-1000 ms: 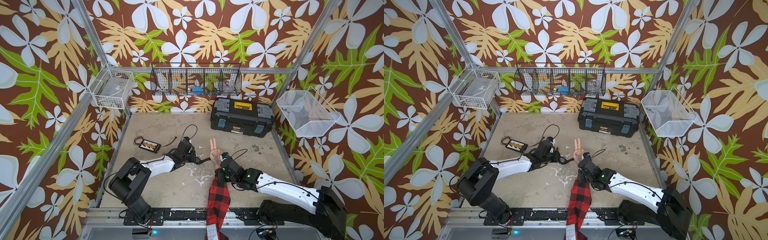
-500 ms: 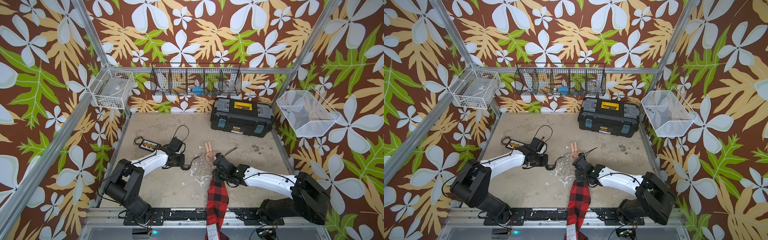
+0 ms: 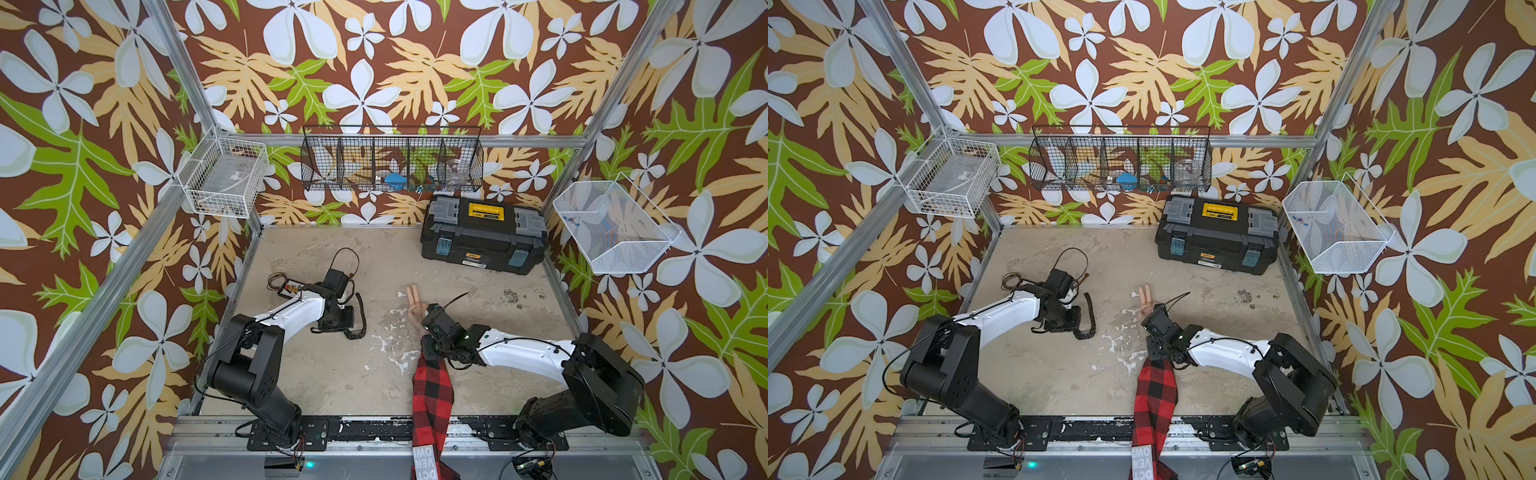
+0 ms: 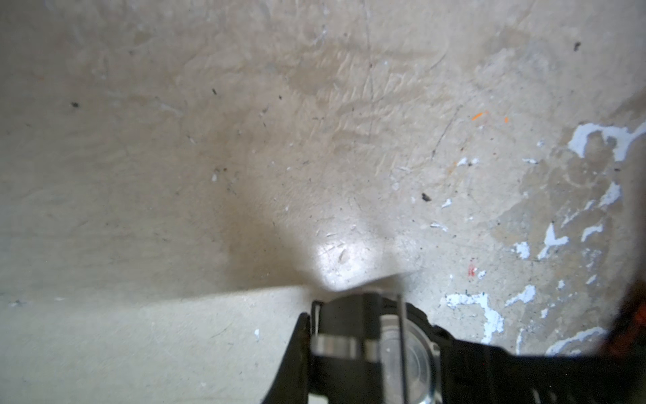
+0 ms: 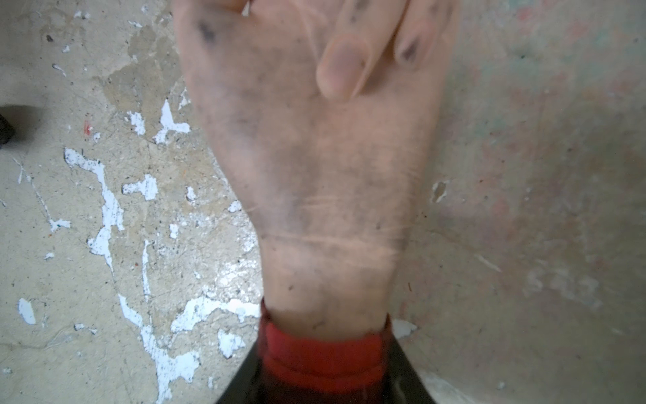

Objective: Take off the watch
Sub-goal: Place the watch at the center of the board.

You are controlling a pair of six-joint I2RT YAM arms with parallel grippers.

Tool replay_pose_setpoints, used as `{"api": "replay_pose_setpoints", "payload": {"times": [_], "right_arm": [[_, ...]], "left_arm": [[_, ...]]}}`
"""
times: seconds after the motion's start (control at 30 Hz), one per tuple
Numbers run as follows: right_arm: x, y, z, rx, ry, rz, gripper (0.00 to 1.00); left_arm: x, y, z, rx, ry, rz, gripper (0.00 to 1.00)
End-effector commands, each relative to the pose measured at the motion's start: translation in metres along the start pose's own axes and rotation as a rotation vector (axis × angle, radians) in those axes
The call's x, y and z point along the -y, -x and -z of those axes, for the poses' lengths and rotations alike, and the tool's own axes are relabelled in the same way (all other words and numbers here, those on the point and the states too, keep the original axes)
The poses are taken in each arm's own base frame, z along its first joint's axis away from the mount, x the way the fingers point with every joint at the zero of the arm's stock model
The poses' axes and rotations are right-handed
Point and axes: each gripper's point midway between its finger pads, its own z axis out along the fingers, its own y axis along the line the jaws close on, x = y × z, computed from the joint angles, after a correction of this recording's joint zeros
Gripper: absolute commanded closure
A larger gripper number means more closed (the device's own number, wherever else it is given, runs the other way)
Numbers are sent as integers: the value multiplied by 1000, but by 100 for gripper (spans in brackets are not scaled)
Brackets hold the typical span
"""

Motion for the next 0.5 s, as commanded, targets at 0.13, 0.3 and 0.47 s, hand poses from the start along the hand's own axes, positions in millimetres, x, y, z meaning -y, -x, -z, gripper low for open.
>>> {"api": "replay_pose_setpoints", "payload": {"times": [0.13, 0.3, 0.47], "right_arm": [[13, 7, -4, 21, -71, 22, 59], [14, 12, -2, 35, -68, 8, 52], [15, 19, 5, 50, -65, 6, 39]], "left_arm": [[-9, -5, 1, -86, 48, -46, 71], [-4, 10, 8, -65, 44, -52, 68], [-5, 23, 14, -34, 72, -55, 66]]}}
